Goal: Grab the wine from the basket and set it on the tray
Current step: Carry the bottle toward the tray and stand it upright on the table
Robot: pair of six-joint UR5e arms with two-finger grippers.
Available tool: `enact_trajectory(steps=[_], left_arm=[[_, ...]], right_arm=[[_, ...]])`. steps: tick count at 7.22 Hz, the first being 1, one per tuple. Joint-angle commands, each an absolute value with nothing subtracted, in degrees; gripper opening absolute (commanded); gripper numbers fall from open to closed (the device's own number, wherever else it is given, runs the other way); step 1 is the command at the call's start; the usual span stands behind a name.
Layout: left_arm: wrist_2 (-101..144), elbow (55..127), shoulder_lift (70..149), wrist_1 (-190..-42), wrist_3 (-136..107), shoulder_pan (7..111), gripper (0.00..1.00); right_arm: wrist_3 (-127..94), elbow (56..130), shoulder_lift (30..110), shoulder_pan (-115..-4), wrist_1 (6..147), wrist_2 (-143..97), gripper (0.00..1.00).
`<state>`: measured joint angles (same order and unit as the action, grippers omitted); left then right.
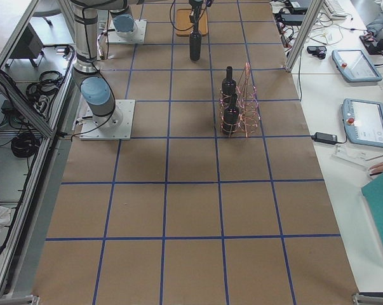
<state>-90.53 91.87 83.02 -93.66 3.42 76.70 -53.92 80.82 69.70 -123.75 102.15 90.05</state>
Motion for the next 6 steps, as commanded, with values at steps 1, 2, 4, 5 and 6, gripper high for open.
enact_trajectory(steps=[1,2,4,5,6], left_arm=[[-90.5,91.5,82.9,-97.0,3.4,76.4,1.0],[-90.5,91.4,82.9,-97.1,3.4,76.4,1.0],[-90.3,91.8,83.1,-96.6,3.5,76.3,1.0],[-90.4,91.8,83.1,-96.5,3.5,76.3,1.0],[-90.4,91.8,83.2,-96.5,3.5,76.4,1.0]], right_arm=[[-54.0,80.9,69.2,-123.8,102.2,90.3,0.29],[-54.1,80.9,69.1,-123.8,102.3,90.2,0.46],[-53.3,81.0,69.2,-123.7,108.9,90.3,0.92],[-53.2,81.0,69.7,-123.7,109.2,91.4,1.0],[-52.9,80.9,70.5,-123.7,108.8,91.6,1.0]])
